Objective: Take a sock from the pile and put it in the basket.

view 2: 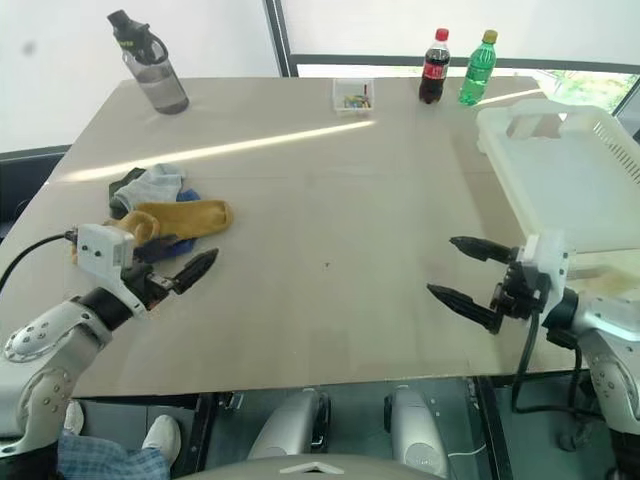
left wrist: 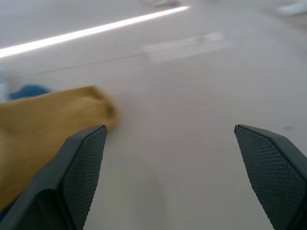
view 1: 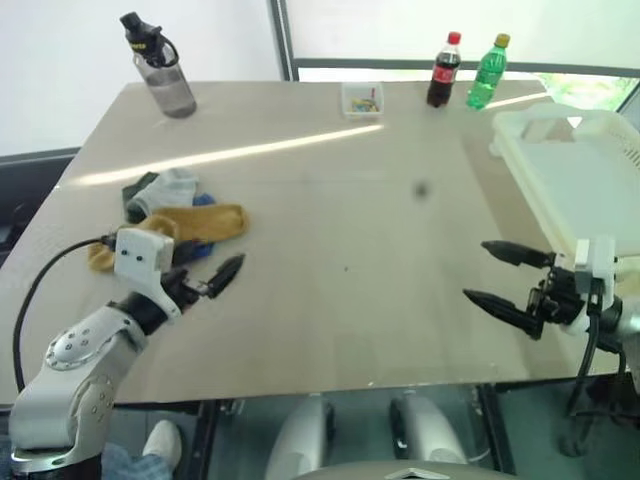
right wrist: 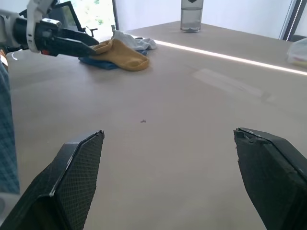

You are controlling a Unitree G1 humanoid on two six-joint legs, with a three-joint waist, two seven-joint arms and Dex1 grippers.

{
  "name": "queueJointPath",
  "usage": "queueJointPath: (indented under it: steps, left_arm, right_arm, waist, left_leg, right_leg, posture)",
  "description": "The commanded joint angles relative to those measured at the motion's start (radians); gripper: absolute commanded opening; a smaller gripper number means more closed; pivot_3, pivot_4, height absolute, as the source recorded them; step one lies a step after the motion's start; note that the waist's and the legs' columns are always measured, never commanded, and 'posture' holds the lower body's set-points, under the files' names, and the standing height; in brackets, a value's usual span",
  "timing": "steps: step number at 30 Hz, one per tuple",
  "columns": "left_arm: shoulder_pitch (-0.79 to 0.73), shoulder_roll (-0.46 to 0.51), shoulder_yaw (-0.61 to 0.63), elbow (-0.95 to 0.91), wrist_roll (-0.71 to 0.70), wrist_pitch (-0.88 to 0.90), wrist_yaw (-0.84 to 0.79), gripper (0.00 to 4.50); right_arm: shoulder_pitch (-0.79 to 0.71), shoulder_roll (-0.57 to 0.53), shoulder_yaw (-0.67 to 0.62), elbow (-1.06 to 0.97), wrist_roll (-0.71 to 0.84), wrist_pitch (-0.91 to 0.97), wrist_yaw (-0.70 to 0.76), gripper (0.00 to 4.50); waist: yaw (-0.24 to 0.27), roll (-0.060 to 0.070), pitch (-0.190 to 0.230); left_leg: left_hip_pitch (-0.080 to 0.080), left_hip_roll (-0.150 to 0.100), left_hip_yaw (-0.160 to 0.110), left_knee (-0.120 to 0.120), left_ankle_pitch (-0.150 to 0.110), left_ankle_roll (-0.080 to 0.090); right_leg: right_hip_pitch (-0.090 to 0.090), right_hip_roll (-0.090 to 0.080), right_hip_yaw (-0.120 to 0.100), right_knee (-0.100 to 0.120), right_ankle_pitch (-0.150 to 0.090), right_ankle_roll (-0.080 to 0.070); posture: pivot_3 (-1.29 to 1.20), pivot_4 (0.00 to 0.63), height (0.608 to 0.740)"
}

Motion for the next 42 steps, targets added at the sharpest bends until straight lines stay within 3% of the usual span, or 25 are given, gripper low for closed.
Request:
queueJointPath:
  steps: [1,8,20,21,23,30,31,42]
  left_arm:
    - [-0.035,-0.021,-0.004,0.01,0.081,-0.036,0.085,4.5]
    - [-0.066,-0.014,-0.015,0.08,0.25,-0.11,0.17,4.5]
    - [-0.149,-0.014,-0.082,0.24,0.4,-0.14,0.205,4.5]
    - [-0.154,-0.012,-0.085,0.249,0.406,-0.146,0.203,4.1]
    - [-0.159,-0.014,-0.084,0.262,0.414,-0.141,0.203,3.76]
    - [-0.164,-0.007,-0.073,0.301,0.436,-0.157,0.193,0.37]
    - [-0.165,-0.007,-0.073,0.302,0.435,-0.161,0.191,0.09]
    - [-0.096,-0.051,-0.125,0.09,0.336,-0.12,0.082,0.09]
  right_arm:
    - [-0.022,0.003,0.01,-0.037,0.009,0.003,-0.015,4.44]
    - [-0.041,-0.001,0.024,-0.012,-0.009,-0.006,-0.017,4.44]
    - [-0.06,0.003,0.041,-0.002,-0.015,-0.004,-0.033,4.44]
    - [-0.059,0.003,0.04,0.0,-0.015,-0.005,-0.034,4.5]
    - [-0.054,0.003,0.035,0.003,-0.015,-0.007,-0.037,4.5]
    - [-0.038,0.009,0.029,-0.008,-0.012,-0.009,-0.057,4.5]
    - [-0.035,0.01,0.03,-0.007,-0.013,-0.012,-0.057,4.5]
    - [-0.034,0.018,0.033,0.002,-0.017,-0.021,-0.072,4.5]
  waist:
    - [0.004,-0.001,0.0]
    - [0.005,-0.001,0.0]
    - [0.003,-0.001,0.0]
    - [0.003,-0.001,0.0]
    - [0.003,-0.001,0.0]
    - [0.002,-0.001,0.0]
    - [0.003,-0.001,0.0]
    - [0.004,-0.001,0.0]
  left_leg:
    - [0.0,0.0,-0.001,0.0,0.0,0.0]
    - [0.0,0.0,-0.001,0.0,0.0,0.0]
    - [0.0,-0.001,-0.001,0.0,0.0,0.0]
    - [0.0,-0.001,-0.001,0.0,0.0,0.0]
    - [0.0,-0.001,-0.001,0.0,0.0,0.0]
    - [0.0,-0.001,-0.001,0.0,0.0,0.0]
    - [0.0,-0.001,-0.001,0.0,0.0,0.0]
    - [-0.001,-0.001,-0.001,0.0,0.0,0.0]
  right_leg:
    - [0.0,0.0,0.0,0.0,0.0,0.0]
    - [0.0,-0.001,-0.001,0.0,0.0,0.0]
    - [0.0,-0.002,-0.001,0.0,0.0,0.0]
    - [0.0,-0.002,-0.001,0.0,0.0,0.0]
    - [0.0,-0.002,-0.001,0.0,0.0,0.0]
    - [0.0,-0.002,-0.001,0.001,0.001,0.0]
    - [0.0,-0.003,-0.001,0.001,0.001,0.0]
    - [0.0,-0.004,-0.001,0.0,0.001,0.0]
  posture:
    - [0.0,0.15,0.74]
    - [0.0,0.15,0.74]
    - [0.0,0.15,0.74]
    - [0.0,0.15,0.74]
    - [0.0,0.15,0.74]
    - [0.0,0.15,0.74]
    - [0.0,0.15,0.74]
    - [0.0,0.15,0.74]
